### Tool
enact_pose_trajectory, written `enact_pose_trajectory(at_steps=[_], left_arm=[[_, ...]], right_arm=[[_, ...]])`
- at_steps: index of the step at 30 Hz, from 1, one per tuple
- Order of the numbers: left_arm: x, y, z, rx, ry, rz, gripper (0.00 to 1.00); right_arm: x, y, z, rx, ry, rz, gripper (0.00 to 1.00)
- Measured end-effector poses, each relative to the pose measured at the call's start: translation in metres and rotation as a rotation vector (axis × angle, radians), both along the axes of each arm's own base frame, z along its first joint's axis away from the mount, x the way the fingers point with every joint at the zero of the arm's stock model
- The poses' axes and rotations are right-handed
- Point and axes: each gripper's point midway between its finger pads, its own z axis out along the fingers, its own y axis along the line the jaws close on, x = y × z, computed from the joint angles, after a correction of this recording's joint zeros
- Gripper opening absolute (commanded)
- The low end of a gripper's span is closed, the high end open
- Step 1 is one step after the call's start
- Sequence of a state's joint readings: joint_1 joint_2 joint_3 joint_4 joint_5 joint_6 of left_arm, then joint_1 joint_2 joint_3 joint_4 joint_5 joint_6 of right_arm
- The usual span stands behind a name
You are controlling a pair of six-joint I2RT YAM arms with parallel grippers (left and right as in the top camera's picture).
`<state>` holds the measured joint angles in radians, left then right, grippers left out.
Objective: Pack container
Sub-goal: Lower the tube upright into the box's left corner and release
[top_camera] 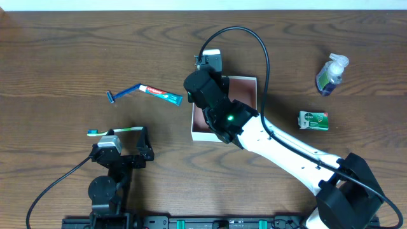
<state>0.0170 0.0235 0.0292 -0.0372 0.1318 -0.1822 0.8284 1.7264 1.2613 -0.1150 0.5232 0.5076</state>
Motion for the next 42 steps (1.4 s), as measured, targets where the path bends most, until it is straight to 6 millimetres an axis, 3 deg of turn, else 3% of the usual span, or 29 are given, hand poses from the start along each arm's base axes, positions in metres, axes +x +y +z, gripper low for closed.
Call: enact_pose_trajectory(at_steps=[17, 19, 22, 35, 37, 39, 42], left_arm=[[0.0, 0.0, 0.0, 0.0, 0.0, 0.0, 0.98], [0.0, 0.0, 0.0, 0.0, 0.0, 0.0, 0.98], [0.0, 0.0, 0.0, 0.0, 0.0, 0.0, 0.98], [0.0, 0.0, 0.0, 0.0, 0.0, 0.0, 0.98], [0.0, 0.0, 0.0, 0.0, 0.0, 0.0, 0.98], [0.0, 0.0, 0.0, 0.0, 0.0, 0.0, 0.98], [0.0, 0.0, 0.0, 0.0, 0.0, 0.0, 0.98]], right_arm=[[-0.002, 0.0001, -0.0036, 0.178, 0.059, -0.096, 0.13], [-0.002, 0.0001, -0.0036, 0.191, 0.061, -0.103, 0.14], [-0.002, 0.0002, -0.0035, 0.208, 0.065, -0.113, 0.23], [-0.0023, -0.0003, -0.0041, 0.265, 0.081, -0.148, 0.27], [-0.0023, -0.0003, -0.0041, 0.272, 0.082, -0.152, 0.34], [-0.0022, -0.0003, -0.004, 0.282, 0.084, -0.157, 0.5], [-0.0021, -0.0003, -0.0038, 0.275, 0.082, -0.154, 0.67]])
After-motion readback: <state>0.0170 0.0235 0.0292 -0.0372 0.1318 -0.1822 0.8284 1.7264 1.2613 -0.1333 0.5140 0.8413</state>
